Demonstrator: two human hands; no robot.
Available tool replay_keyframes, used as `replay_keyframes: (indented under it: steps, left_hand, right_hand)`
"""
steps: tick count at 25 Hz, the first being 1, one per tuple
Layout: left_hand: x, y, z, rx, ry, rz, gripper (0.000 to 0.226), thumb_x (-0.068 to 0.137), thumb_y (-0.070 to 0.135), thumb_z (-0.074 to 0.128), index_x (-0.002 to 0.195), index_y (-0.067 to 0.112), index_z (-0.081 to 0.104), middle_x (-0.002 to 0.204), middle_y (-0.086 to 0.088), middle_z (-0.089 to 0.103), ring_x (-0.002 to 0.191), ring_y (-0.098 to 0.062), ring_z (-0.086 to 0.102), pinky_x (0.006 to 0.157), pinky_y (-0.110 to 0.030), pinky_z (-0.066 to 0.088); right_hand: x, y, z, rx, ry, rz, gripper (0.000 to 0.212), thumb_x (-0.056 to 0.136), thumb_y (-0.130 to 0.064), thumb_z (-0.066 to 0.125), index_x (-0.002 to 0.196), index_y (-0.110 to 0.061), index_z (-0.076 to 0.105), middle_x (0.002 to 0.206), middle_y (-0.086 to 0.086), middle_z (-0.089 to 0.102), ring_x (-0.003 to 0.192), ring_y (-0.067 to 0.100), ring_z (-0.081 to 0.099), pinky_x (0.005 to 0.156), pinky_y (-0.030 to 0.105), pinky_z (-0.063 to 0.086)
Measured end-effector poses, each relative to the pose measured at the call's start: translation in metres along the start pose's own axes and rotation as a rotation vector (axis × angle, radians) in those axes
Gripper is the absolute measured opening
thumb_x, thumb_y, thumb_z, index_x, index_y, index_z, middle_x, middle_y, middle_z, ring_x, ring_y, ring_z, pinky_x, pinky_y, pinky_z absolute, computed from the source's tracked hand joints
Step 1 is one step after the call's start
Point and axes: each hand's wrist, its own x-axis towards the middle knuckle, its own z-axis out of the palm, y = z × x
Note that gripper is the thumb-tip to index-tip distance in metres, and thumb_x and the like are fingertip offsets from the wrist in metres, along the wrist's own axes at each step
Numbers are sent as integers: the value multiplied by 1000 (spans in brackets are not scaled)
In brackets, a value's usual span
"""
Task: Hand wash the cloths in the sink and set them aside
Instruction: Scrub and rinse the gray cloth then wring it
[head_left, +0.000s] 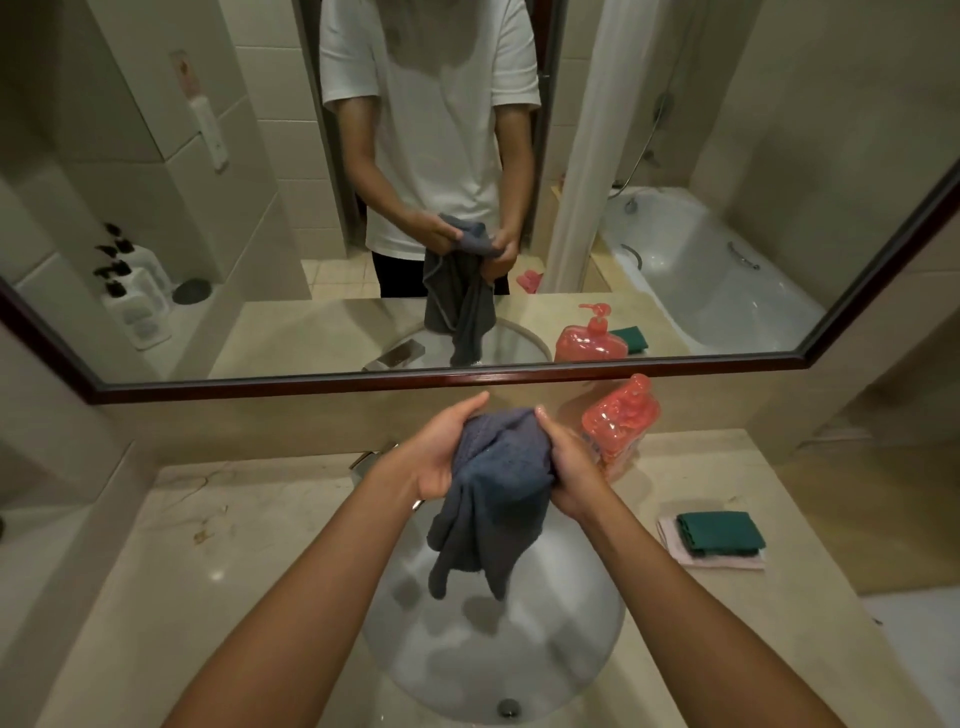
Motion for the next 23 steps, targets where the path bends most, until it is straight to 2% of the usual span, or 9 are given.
replay_keyframes:
  steps: [4,6,8,10,13,15,19,21,23]
  left_hand:
    - [-4,-25,-17,-56,-24,-6,55,97,46,57,127,1,67,129,-25,64,118,-37,63,99,-42,52]
    - [1,-37,-23,-38,-1,3,57,96,45,58,134,2,60,138,-25,58,130,-39,55,110,-47,43]
    - [3,-46,-25,-7,22,28,57,97,48,56,133,4,62,138,-23,59,132,-38,54,113,-48,42]
    - [5,-55,-32,27,9,51,50,97,50,52,124,12,71,133,-18,65,125,-32,61,103,-43,50]
    - [10,-71,-37,88,49,91,40,101,46,48,124,23,71,130,-8,68,121,-22,65,94,-34,53]
    - [16,-80,-38,56,117,146,42,102,46,48,124,19,71,130,-10,68,121,-24,65,97,-37,51]
    - [27,-71,-18,-192,266,238,58,101,54,45,124,6,69,123,-19,69,115,-35,67,102,-49,51]
    - [30,-62,3,-189,356,281,60,102,55,45,110,2,72,108,-23,74,99,-35,73,84,-43,59]
    - [33,-56,24,-174,437,321,54,104,47,47,90,3,74,87,-21,75,77,-29,75,63,-32,59]
  right_hand:
    - [-2,-7,6,151,56,-29,41,95,-43,64,105,-4,67,99,17,74,95,30,74,79,39,60]
    - [-4,-10,12,187,63,-33,38,97,-41,61,104,-4,63,93,18,70,91,30,71,89,44,58]
    - [-9,-16,20,214,69,-32,37,100,-41,57,105,-4,60,91,17,66,89,29,67,99,48,52]
    - [-16,-20,20,242,70,-37,39,100,-42,55,102,-3,61,89,16,66,88,28,67,99,47,52]
    - [-26,-27,16,285,57,-29,44,100,-46,54,97,-4,65,88,16,73,84,26,73,84,40,60]
    - [-28,-27,9,262,87,-83,37,100,-41,57,101,-5,66,88,14,74,83,24,74,76,37,62]
    - [-31,-11,7,8,175,-193,29,102,-33,55,99,-8,70,89,11,75,83,23,74,73,34,61]
    - [-33,5,16,-109,193,-203,32,102,-35,55,89,-13,75,87,9,77,82,22,75,69,31,60]
    - [-31,19,28,-179,241,-208,38,99,-38,55,76,-16,76,79,6,77,78,20,75,70,33,60]
